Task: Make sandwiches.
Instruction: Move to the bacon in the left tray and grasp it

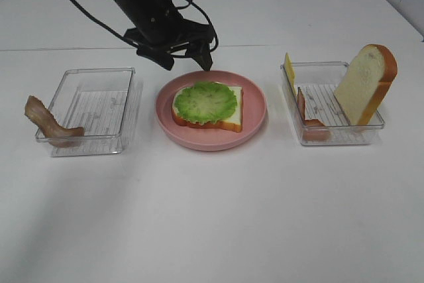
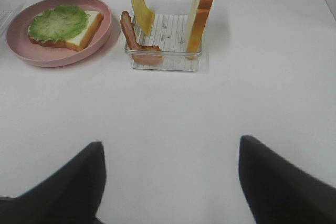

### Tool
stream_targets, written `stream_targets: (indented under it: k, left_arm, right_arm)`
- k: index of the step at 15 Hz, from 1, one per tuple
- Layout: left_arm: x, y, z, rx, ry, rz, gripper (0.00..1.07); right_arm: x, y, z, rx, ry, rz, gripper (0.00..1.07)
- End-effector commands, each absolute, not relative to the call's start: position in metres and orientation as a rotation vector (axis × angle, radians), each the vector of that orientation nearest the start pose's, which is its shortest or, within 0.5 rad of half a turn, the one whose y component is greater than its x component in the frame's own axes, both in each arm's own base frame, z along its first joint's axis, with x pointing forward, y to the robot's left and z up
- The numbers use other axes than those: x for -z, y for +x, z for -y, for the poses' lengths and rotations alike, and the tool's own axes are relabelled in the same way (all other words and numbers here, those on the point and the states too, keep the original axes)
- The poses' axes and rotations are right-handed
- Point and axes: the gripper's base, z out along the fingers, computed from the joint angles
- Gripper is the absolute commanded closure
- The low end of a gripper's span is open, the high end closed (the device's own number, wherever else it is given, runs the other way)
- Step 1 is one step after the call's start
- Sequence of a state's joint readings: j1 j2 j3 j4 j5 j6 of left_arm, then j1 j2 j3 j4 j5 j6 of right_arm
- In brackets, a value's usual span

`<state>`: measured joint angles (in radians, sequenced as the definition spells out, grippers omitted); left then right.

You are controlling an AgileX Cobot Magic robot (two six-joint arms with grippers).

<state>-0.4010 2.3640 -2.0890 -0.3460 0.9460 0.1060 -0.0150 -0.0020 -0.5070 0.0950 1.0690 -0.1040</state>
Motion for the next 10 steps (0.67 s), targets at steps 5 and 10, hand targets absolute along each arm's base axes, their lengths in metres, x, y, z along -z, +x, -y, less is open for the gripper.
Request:
stream_targets:
  k: [5,10]
  left_arm:
    - [-0.267,0.455,0.171,0.439,0.422,-2.690,0.36]
    - [-0.293,0.445,0.115,0.317,0.339,-2.791,0.37]
  right_arm:
    - [-0.278,-0.008,-0.008,-0.032,-0.101,-2.019,0.39]
    - [-0.278,-0.008,-0.008,-0.032,-0.101,-2.019,0.39]
